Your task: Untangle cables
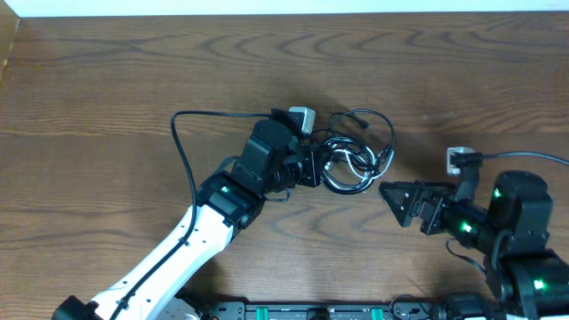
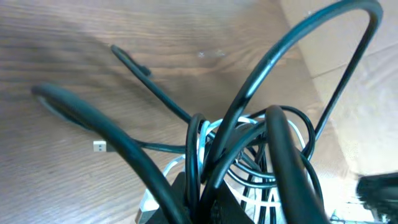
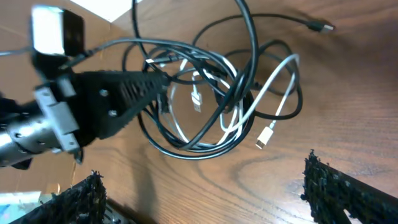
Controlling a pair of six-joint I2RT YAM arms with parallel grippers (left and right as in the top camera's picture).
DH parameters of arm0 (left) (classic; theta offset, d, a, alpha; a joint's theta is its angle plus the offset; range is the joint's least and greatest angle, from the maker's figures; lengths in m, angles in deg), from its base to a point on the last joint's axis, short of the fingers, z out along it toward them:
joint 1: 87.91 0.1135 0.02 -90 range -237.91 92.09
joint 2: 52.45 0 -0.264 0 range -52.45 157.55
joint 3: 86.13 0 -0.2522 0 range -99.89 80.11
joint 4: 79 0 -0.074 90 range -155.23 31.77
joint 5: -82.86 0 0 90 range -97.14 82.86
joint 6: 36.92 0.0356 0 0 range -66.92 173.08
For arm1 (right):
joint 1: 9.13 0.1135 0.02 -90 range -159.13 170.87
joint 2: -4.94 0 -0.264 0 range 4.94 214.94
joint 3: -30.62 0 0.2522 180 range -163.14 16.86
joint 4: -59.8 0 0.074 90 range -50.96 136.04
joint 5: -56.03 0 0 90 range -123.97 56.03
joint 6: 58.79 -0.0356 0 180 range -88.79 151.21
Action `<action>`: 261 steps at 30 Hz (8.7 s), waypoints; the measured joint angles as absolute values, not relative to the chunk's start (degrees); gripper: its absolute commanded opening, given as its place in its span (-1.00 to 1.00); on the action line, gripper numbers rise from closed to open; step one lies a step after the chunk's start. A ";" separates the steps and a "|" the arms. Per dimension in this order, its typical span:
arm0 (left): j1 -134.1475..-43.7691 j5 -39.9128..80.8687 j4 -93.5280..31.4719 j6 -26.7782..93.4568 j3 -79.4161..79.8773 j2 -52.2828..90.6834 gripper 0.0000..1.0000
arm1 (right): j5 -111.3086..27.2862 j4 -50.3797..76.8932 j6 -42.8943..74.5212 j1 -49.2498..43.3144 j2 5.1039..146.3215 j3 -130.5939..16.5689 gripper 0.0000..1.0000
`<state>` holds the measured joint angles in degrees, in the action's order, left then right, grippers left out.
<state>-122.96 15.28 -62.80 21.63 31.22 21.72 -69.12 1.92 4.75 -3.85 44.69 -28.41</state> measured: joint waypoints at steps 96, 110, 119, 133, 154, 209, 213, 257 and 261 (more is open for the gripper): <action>-123.04 10.51 -57.05 23.54 31.53 21.68 -0.85 | -30.66 13.64 2.74 -3.70 58.57 -28.41 -0.17; -123.00 25.40 -67.28 34.38 31.53 21.68 -0.85 | -63.22 9.20 -21.93 -3.68 58.94 -28.41 0.29; -123.00 27.30 -73.40 32.72 31.53 21.68 -0.85 | -64.05 9.05 -38.13 -3.68 62.41 -28.41 0.07; -123.00 36.74 -74.51 31.84 31.53 21.68 -0.85 | -58.11 17.75 -43.77 -3.68 71.64 -28.41 0.01; -123.00 39.10 -77.53 29.90 31.53 21.68 -0.85 | -62.46 21.73 -45.23 0.19 73.93 -28.41 -0.88; -123.00 7.91 -52.07 34.90 31.53 29.55 -0.85 | -83.46 52.50 -12.21 -30.32 69.67 -28.50 -0.83; -123.00 5.79 -52.13 34.90 31.53 29.55 -0.85 | -86.02 52.33 -10.09 -35.24 69.67 -28.50 -0.81; -123.57 -11.17 -53.27 -6.32 31.53 29.59 -0.85 | -76.95 4.66 2.61 -8.09 69.58 -28.94 0.03; -125.03 -11.15 -53.29 -12.48 31.53 29.59 -0.85 | -72.08 9.81 -2.09 -2.32 69.58 -28.94 0.09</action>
